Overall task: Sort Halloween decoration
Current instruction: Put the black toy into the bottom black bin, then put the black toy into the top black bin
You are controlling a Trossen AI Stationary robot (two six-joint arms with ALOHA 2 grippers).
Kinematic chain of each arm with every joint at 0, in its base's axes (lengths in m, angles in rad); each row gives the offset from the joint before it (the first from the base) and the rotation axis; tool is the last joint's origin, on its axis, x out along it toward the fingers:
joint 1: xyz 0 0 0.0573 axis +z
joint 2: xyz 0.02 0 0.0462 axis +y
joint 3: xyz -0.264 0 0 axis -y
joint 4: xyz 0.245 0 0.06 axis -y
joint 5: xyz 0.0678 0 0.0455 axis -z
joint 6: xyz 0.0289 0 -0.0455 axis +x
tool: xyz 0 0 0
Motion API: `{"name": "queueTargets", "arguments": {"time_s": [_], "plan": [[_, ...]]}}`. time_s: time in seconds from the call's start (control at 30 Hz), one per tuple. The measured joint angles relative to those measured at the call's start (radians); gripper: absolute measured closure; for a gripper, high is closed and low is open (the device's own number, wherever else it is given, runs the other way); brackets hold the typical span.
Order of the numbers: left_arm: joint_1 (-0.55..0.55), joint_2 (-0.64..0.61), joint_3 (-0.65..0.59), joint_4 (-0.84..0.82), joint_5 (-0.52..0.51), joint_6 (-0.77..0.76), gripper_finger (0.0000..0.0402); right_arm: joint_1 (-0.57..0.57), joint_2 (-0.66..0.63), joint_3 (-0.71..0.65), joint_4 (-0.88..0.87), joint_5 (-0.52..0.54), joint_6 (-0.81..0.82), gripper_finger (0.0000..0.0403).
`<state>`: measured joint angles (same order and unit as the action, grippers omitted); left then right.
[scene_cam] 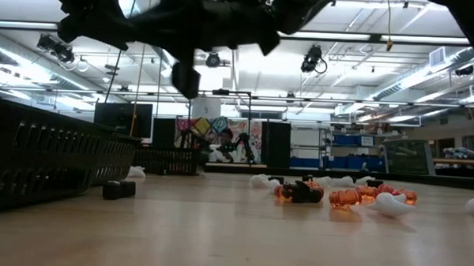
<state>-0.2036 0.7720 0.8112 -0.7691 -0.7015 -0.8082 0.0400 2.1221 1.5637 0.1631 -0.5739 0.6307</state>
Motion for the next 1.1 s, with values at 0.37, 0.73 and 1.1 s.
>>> {"name": "queueTargets", "arguments": {"time_s": [0.37, 0.73, 1.1], "plan": [[0.033, 0.0, 0.0, -0.124, 0.15, -0.013, 0.0239, 0.133, 0.171, 0.166, -0.011, 0.147, -0.161, 0.0387], [0.033, 0.0, 0.0, -0.149, 0.192, -0.008, 0.0239, 0.198, 0.186, 0.168, -0.146, 0.455, -0.477, 0.0386], [0.033, 0.0, 0.0, -0.149, 0.21, -0.008, 0.0239, 0.192, 0.186, 0.168, -0.201, 0.381, -0.475, 0.0302]]}}
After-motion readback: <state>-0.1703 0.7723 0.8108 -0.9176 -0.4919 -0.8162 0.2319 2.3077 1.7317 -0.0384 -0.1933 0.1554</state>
